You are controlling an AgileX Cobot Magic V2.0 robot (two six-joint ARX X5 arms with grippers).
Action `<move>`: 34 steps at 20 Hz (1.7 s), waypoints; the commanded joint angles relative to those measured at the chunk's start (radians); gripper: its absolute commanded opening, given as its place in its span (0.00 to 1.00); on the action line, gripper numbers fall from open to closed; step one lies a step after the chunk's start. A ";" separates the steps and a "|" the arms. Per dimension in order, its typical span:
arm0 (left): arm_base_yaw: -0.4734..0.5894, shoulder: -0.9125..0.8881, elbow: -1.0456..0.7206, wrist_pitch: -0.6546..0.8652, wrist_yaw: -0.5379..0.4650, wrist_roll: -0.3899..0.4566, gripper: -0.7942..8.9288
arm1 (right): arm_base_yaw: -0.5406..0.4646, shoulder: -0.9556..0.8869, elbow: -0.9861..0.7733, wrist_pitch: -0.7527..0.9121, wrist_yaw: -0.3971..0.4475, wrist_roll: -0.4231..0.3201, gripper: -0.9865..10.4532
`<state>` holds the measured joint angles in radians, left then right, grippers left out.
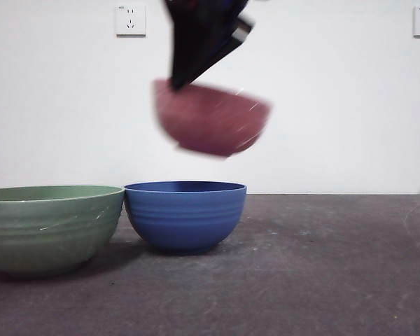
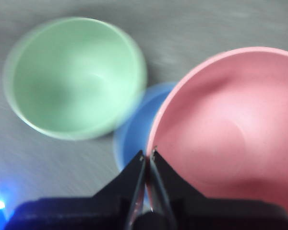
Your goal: Pick up the green bowl on the top,put the green bowl on the left,pick up the red bowl in the middle,put the red bowl on the right
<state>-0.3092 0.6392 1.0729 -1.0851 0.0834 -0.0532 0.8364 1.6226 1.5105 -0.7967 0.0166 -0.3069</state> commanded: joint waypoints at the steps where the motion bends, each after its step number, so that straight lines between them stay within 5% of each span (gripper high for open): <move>1: 0.003 0.002 -0.003 0.046 0.002 0.001 0.47 | -0.019 -0.082 0.005 -0.108 0.100 0.064 0.08; 5: 0.003 0.003 -0.003 0.100 0.001 0.000 0.47 | -0.098 -0.180 -0.049 -0.307 0.126 0.213 0.08; 10: 0.003 0.003 -0.003 0.119 0.002 0.000 0.47 | -0.116 -0.245 -0.312 -0.138 0.117 0.318 0.08; 17: 0.003 0.003 -0.003 0.103 0.002 -0.004 0.47 | -0.113 -0.135 -0.436 0.155 0.113 0.332 0.08; 25: 0.003 0.003 -0.003 0.094 0.002 -0.004 0.47 | -0.113 -0.061 -0.436 0.190 0.008 0.332 0.11; 28: 0.003 0.002 -0.003 0.094 0.002 -0.003 0.47 | -0.113 -0.061 -0.436 0.181 0.011 0.340 0.26; 34: 0.003 0.003 -0.003 0.138 0.002 -0.006 0.47 | -0.116 -0.255 -0.436 0.243 0.027 0.331 0.25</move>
<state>-0.3092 0.6434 1.0729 -0.9539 0.0837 -0.0540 0.7204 1.3785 1.0771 -0.5583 0.0463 0.0257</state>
